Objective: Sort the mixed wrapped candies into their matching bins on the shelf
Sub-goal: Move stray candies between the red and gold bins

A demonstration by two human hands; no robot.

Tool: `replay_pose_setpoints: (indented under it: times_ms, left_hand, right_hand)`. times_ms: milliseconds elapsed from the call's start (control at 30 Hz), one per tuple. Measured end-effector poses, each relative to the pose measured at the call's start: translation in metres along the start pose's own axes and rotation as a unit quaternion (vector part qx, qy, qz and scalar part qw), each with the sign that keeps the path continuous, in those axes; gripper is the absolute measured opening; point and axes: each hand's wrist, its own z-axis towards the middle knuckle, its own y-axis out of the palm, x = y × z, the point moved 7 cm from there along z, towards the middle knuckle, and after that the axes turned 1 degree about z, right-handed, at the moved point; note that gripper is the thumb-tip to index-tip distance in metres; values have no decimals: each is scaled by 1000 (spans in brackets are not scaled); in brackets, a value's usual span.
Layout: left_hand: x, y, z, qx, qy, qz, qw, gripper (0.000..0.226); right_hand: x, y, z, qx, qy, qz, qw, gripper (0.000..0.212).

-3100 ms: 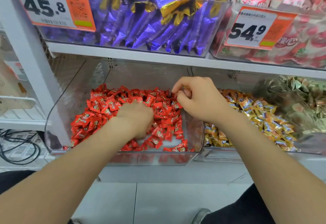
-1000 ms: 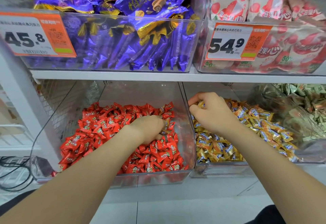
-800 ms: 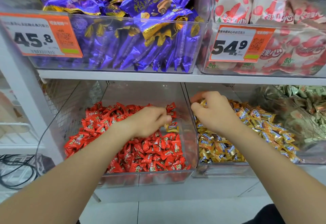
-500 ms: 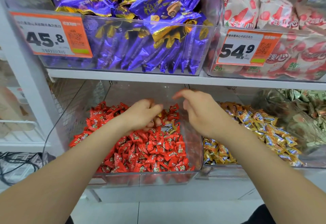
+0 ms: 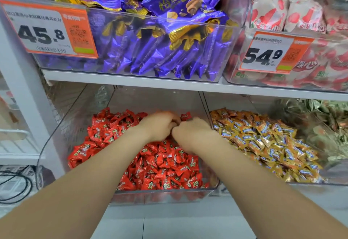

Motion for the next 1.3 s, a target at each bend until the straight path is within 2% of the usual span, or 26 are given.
replay_pose_setpoints:
  times_ms: [67,200,300,367,400,433,467,533,567,700,800,867,933,1000,1067,1167,1233,1300]
  left_hand:
    - [2,8,0,-56,6,3,998,27]
    - [4,11,-3,-96,10,42,994,30]
    - [11,12,-9,-86,-5,95,992,33]
    - [12,12,-9,-59,-7,109,992,21]
    - [13,12,-11,-46,-1,116,992,8]
    - [12,12,-12,-43,-4,111,993,8]
    - [12,12,-13,-42,3,96,994,16]
    - [9,13,-12,-56,10,38,998,11]
    - [9,13,-12,-62,7,9,998,16]
    - [9,-9,-9,21,-48,-79,995,29]
    - [5,-26,-12,96,-107,-159,977,37]
    - [2,-24,-12,95,-129,-245,956,32]
    - [3,-16,-9,80,-131,-312,937,22]
    - [1,-10,-4,88,-133,-330,930,10]
    - [0,-9,3,109,-133,-298,939,6]
    - [0,-10,13,137,-128,-90,978,18]
    - [2,-7,16,154,-122,6,981,25]
    - [6,2,17,134,-114,52,983,29]
  right_hand:
    - [-10,9,2,-27,-5,33,999,40]
    - [-11,8,-3,-10,-12,96,995,43]
    - [-6,0,-9,22,-19,141,990,24]
    - [0,-10,-15,53,-20,183,981,5]
    - [4,-15,-19,75,-23,199,977,4]
    - [8,-20,-25,100,-28,209,972,6]
    - [13,-25,-33,130,-32,222,966,8]
    - [27,-36,-53,203,-46,277,938,10]
    - [36,-41,-63,235,-48,306,921,11]
    - [71,-43,-90,303,21,380,874,15]
    - [93,-29,-95,331,121,451,820,22]
    - [104,-15,-92,327,174,488,790,32]
    - [110,-3,-85,311,189,529,767,32]
    - [113,7,-78,293,184,563,750,27]
    - [113,14,-74,280,174,592,735,25]
    - [114,18,-71,273,168,626,711,26]
    - [114,16,-70,274,162,634,705,27]
    - [114,13,-70,275,153,639,702,27]
